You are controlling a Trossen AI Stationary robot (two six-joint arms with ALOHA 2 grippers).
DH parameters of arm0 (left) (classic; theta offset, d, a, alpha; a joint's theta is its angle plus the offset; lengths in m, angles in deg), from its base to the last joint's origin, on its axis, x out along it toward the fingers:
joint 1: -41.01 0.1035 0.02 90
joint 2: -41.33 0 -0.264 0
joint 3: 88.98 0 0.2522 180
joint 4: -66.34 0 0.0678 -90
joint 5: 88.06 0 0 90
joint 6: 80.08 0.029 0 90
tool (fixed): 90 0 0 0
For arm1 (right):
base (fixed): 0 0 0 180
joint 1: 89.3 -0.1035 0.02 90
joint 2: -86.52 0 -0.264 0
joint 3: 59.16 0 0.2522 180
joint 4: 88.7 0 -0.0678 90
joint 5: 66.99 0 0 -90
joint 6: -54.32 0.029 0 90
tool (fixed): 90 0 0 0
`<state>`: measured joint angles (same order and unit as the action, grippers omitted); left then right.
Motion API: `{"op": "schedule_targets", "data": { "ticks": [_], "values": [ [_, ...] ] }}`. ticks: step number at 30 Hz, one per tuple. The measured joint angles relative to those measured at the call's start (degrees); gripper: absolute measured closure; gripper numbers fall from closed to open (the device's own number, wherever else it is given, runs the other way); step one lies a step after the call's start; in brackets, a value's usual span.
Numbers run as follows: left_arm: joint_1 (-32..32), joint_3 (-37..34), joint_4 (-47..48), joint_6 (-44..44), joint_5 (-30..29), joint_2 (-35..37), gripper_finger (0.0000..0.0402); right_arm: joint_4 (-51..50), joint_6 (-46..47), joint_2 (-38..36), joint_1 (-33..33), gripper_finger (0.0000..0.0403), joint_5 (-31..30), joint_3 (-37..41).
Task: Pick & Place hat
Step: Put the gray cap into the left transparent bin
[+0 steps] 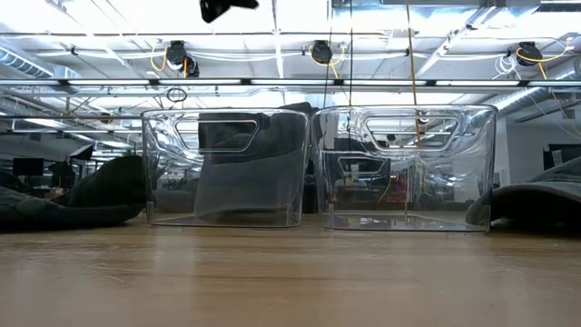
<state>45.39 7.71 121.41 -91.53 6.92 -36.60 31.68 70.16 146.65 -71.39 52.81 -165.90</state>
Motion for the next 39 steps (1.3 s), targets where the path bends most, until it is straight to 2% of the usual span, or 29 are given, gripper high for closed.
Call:
{"op": "schedule_targets", "data": {
  "ticks": [5,11,17,22,26,31,36,39],
  "values": [
    [-1.58,-0.16,-0.29,-6.66,1.24,2.86,0.0232,-7.76,1.66,-1.16,0.00,0.0146,-0.11,0.01],
    [-2.63,-0.12,-2.30,-11.16,5.46,4.49,0.0170,-15.33,4.04,-2.56,-0.70,0.0149,0.03,0.01],
    [-2.96,-0.08,-2.10,-12.04,10.36,4.95,0.0106,-20.29,6.43,-3.70,-2.96,0.0153,-1.50,0.01],
    [-3.83,-0.08,-2.07,-12.10,10.60,4.98,0.0072,-22.36,8.85,-3.77,-6.38,0.0153,-4.33,0.01],
    [-3.87,-0.08,-2.02,-14.03,10.64,4.98,0.0060,-24.33,12.83,-3.64,-10.59,0.0154,-6.41,0.01],
    [-3.83,-0.08,-1.58,-15.20,11.93,4.98,0.0065,-24.82,20.27,-2.93,-17.18,0.0154,-10.58,0.01],
    [-3.84,-0.08,-1.58,-17.55,14.75,4.98,0.0074,-24.75,32.27,-0.77,-23.15,0.0154,-9.99,-0.02],
    [-3.83,-0.08,-1.58,-19.41,15.90,4.98,0.0077,-24.69,39.48,0.64,-26.45,0.0154,-6.99,-0.01]
  ]
}}
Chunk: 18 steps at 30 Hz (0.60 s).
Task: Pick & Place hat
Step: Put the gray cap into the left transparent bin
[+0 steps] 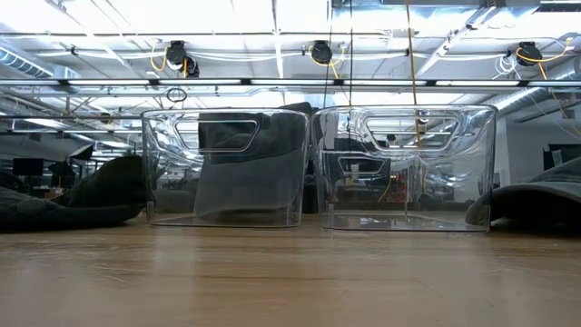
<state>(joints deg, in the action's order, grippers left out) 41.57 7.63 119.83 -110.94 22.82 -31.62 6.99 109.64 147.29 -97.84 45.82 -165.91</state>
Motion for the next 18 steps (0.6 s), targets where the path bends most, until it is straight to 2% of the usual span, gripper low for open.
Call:
{"op": "schedule_targets", "data": {
  "ticks": [4,7,11,18],
  "values": [
    [0.00,0.00,-0.02,-1.50,2.30,0.00,0.0073,0.03,9.87,1.81,-3.02,0.0154,4.76,0.00],
    [0.00,0.00,0.15,-3.47,7.96,0.00,0.0068,0.04,14.16,3.22,-5.48,0.0154,5.44,0.00],
    [-0.09,0.00,2.40,-4.21,14.87,0.00,0.0067,0.87,18.44,5.24,-10.31,0.0154,1.22,0.00],
    [-1.36,0.00,9.51,-1.79,18.05,0.00,0.0080,2.55,23.05,10.04,-17.28,0.0154,-7.31,0.00]
  ]
}}
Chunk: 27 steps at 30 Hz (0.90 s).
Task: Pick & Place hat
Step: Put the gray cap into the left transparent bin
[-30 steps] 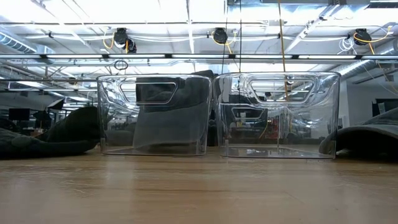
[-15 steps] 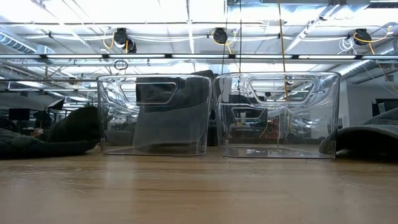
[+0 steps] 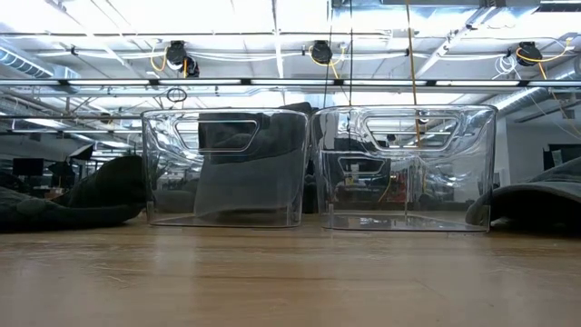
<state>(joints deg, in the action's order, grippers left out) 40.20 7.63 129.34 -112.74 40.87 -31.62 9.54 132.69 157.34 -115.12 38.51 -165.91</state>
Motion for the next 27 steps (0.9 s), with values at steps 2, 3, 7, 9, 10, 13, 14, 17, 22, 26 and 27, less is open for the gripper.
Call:
{"op": "schedule_targets", "data": {
  "ticks": [2,3,7,9,10,13,14,17,22,26,27],
  "values": [
    [-0.22,0.00,2.05,1.20,0.05,0.00,0.0084,-0.52,0.41,1.94,-1.67,0.0154,-1.92,0.00],
    [-0.41,0.00,2.94,1.75,0.04,0.00,0.0084,-0.92,0.43,2.98,-2.41,0.0154,-2.31,0.00],
    [-0.52,0.00,5.04,3.89,0.09,0.00,0.0080,-2.82,0.39,7.16,-5.48,0.0154,-2.56,0.00],
    [-0.52,0.00,5.37,4.34,0.10,0.00,0.0075,-3.61,0.44,9.26,-6.44,0.0154,-3.45,0.00],
    [-0.52,0.00,5.70,4.43,0.10,0.00,0.0073,-3.93,0.50,10.21,-6.80,0.0154,-3.82,0.00],
    [-0.52,0.00,7.08,4.91,0.13,0.00,0.0069,-4.36,2.81,12.71,-7.84,0.0154,-6.07,0.00],
    [-0.52,0.00,7.81,5.22,0.14,0.00,0.0069,-4.23,3.63,13.39,-8.26,0.0154,-6.78,0.00],
    [-0.52,0.00,10.16,5.55,0.16,0.00,0.0073,-3.06,5.44,15.51,-9.40,0.0154,-8.19,0.00],
    [-0.52,0.00,14.98,6.18,0.14,0.00,0.0083,-0.10,9.01,18.23,-10.96,0.0154,-9.36,0.00],
    [-0.52,0.00,17.39,7.14,0.04,0.00,0.0086,4.06,11.29,20.09,-12.64,0.0154,-18.75,0.00],
    [-0.52,0.00,17.62,7.14,0.05,0.00,0.0086,5.35,11.01,20.62,-13.00,0.0154,-21.02,0.00]
  ]
}}
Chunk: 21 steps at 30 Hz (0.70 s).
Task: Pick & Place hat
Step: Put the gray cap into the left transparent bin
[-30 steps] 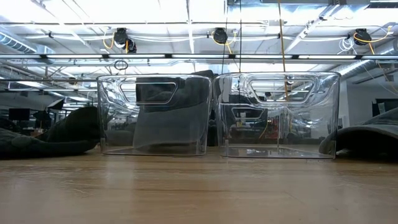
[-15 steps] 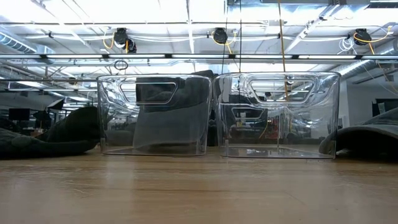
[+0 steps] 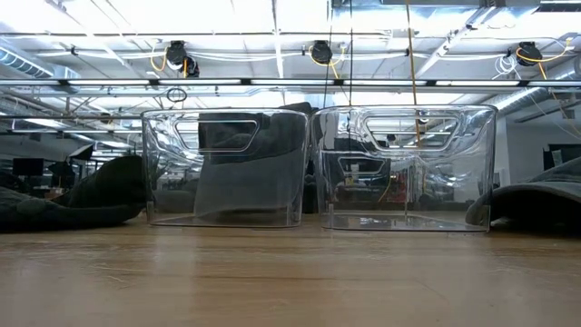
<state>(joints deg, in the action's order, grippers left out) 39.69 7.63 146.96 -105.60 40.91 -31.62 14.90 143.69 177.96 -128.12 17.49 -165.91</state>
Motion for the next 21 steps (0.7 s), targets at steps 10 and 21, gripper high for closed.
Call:
{"op": "schedule_targets", "data": {
  "ticks": [10,21],
  "values": [
    [0.00,0.00,1.15,-0.09,-0.03,0.00,0.0080,-0.12,-4.15,7.65,-0.56,0.0151,-7.96,0.00],
    [0.00,0.00,3.29,-1.62,-0.06,0.02,0.0100,-14.07,1.63,15.69,-2.97,0.0094,-12.02,0.00]
  ]
}}
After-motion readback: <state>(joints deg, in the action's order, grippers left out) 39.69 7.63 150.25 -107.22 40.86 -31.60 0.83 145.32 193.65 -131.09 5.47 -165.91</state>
